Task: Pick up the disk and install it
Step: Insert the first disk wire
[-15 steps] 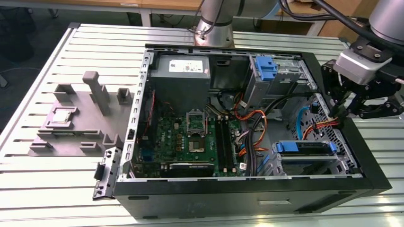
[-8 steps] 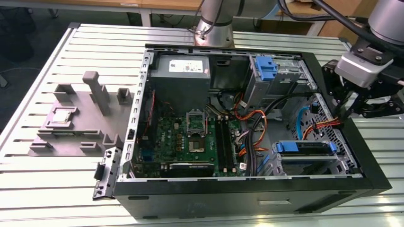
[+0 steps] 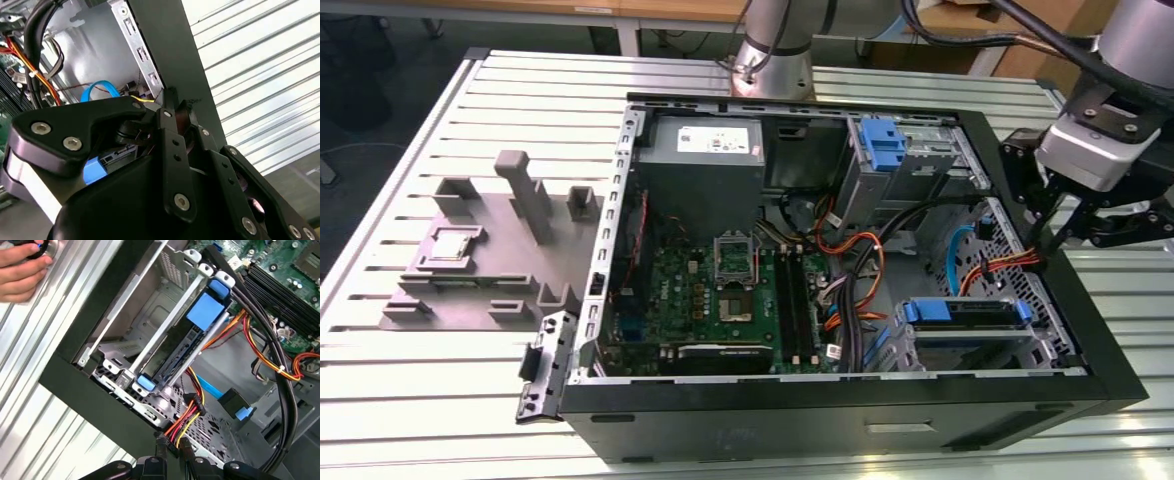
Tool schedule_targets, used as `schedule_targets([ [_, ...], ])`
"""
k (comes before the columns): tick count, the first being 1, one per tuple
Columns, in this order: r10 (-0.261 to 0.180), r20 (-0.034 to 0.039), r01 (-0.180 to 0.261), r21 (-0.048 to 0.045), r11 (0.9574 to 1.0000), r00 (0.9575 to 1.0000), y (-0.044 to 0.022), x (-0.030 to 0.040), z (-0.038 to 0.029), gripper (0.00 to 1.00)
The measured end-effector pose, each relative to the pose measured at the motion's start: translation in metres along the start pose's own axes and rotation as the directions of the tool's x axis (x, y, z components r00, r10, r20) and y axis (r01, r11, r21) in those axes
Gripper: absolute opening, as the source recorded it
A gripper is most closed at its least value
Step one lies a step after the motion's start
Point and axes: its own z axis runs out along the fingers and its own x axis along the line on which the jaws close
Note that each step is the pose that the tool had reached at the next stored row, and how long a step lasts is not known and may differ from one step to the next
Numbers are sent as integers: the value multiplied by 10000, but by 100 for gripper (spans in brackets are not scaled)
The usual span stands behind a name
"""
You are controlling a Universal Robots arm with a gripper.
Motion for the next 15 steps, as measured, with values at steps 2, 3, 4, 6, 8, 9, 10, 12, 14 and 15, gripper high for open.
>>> schedule_targets([
  [2, -320, -25, 320, -15, 9995, 9995, 0, 0, -2, 25],
  [3, -433, -15, 433, -6, 9991, 9991, 0, 0, -2, 25],
  [4, -557, 1, 557, 9, 9984, 9984, 0, 0, -2, 25],
  [6, -825, 38, 825, 44, 9966, 9966, 0, 0, -1, 25],
  [8, -1082, 70, 1082, 76, 9941, 9941, 0, 0, 0, 25],
  [9, -1191, 80, 1190, 87, 9929, 9929, 1, 0, 0, 25],
  [10, -1270, 90, 1269, 97, 9919, 9919, 2, 1, 1, 25],
  [12, -1373, 93, 1373, 101, 9905, 9905, 10, 5, 0, 25],
  [14, -1450, 95, 1449, 104, 9894, 9894, 18, 13, -1, 25],
  [15, -1487, 95, 1486, 104, 9888, 9888, 22, 18, -1, 25],
])
